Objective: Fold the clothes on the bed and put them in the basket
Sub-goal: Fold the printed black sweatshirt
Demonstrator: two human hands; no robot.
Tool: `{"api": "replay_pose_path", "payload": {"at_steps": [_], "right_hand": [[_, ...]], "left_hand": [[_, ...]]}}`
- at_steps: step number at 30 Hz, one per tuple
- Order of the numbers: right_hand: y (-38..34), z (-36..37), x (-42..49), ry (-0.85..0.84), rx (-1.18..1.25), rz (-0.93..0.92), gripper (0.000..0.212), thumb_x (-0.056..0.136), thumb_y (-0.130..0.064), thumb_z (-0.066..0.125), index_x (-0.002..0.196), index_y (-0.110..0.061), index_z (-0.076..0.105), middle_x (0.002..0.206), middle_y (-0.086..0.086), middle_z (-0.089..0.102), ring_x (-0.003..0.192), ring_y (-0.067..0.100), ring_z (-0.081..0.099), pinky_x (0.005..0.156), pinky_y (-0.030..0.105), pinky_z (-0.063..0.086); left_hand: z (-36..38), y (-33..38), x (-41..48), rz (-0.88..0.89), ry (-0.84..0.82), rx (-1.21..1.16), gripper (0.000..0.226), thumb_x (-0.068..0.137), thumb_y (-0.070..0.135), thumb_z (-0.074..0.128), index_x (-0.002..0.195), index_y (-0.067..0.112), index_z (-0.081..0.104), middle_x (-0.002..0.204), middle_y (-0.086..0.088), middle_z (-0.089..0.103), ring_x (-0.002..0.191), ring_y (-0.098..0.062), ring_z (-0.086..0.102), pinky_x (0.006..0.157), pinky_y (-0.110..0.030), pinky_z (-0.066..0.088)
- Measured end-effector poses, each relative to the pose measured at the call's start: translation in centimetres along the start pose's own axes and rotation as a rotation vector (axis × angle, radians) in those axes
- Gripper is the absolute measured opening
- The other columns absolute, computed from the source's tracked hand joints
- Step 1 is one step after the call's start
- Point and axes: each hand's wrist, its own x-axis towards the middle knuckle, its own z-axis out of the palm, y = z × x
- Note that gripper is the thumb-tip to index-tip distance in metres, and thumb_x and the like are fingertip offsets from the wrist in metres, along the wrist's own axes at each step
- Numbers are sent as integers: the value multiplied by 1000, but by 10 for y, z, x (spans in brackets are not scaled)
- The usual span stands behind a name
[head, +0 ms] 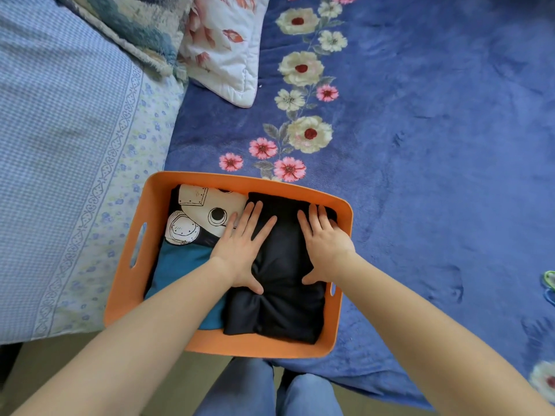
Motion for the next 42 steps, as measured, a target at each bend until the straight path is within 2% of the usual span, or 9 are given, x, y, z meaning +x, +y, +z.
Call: {"api": "replay_pose_path", "payload": {"at_steps": [5, 9, 14, 19, 22, 26, 30, 34, 42], "right_hand": [[-11, 5, 6, -1, 11, 65, 141, 69, -63, 75, 149, -2, -23, 158, 24, -17, 148, 40, -10, 121, 47, 11], [-34, 21, -30, 159, 35, 42, 110, 87, -50, 61, 152, -2, -13, 154, 31, -23, 145, 47, -16, 120, 54, 2], [-52, 50, -48, -5, -39, 36, 129, 78, -72, 60, 148, -2, -24, 150, 33, -31, 141, 49, -24, 118, 53, -2], [-66, 58, -37, 18, -101, 129, 132, 78, -73, 59, 140, 1, -31, 150, 34, -29, 141, 51, -21, 120, 53, 1], [-73, 57, -50, 75, -60, 139, 116, 87, -60, 58, 149, 0, -20, 154, 33, -20, 144, 49, -14, 120, 52, 5], [-58, 50, -88, 272, 70, 0, 73, 99, -30, 44, 154, -1, 6, 161, 21, 5, 150, 36, 1, 121, 49, 8], [-15, 61, -157, 539, 249, 35, 66, 73, -21, 74, 133, -1, 54, 140, 17, 53, 134, 33, 46, 108, 43, 39], [40, 99, -230, 480, 367, 185, 60, 93, -18, 49, 147, -3, 30, 157, 13, 27, 148, 28, 17, 119, 35, 15], [178, 255, -445, 445, 427, 575, 54, 92, -30, 50, 140, -9, 37, 147, 9, 36, 141, 27, 26, 110, 36, 31]], "left_hand": [[3, 2, 7, -32, -19, 10, 153, 51, 82, 69, 145, 18, -34, 150, -24, -36, 141, -38, -31, 114, -54, -15], [6, 4, 3, -47, -26, 14, 153, 52, 80, 70, 144, 18, -35, 150, -25, -36, 141, -37, -31, 115, -54, -15], [8, 12, -8, -33, 40, 13, 145, 60, 80, 65, 147, 13, -30, 151, -25, -33, 143, -37, -28, 116, -51, -13], [43, 13, -60, -19, 12, -61, 120, 78, 82, 40, 147, 11, -28, 150, -15, -40, 139, -28, -39, 117, -46, -16], [46, 24, -80, -96, -30, -69, 106, 87, 74, 35, 149, 12, -25, 152, -12, -38, 136, -23, -43, 115, -47, -17], [19, 56, -84, -259, -79, -117, 92, 95, 50, 46, 153, 6, -11, 159, -16, -22, 147, -29, -20, 117, -52, -8], [-33, 114, -87, -244, 119, -157, 71, 94, 33, 47, 152, 8, 17, 162, -15, 0, 150, -27, -1, 120, -45, -2], [-75, 195, -90, -136, 312, -176, 55, 89, 25, 50, 140, 10, 39, 159, -16, 18, 147, -26, 16, 119, -41, 3], [-137, 479, -114, 207, 348, -130, 48, 89, 33, 55, 132, 12, 51, 147, -13, 34, 140, -25, 28, 118, -46, 11]]}}
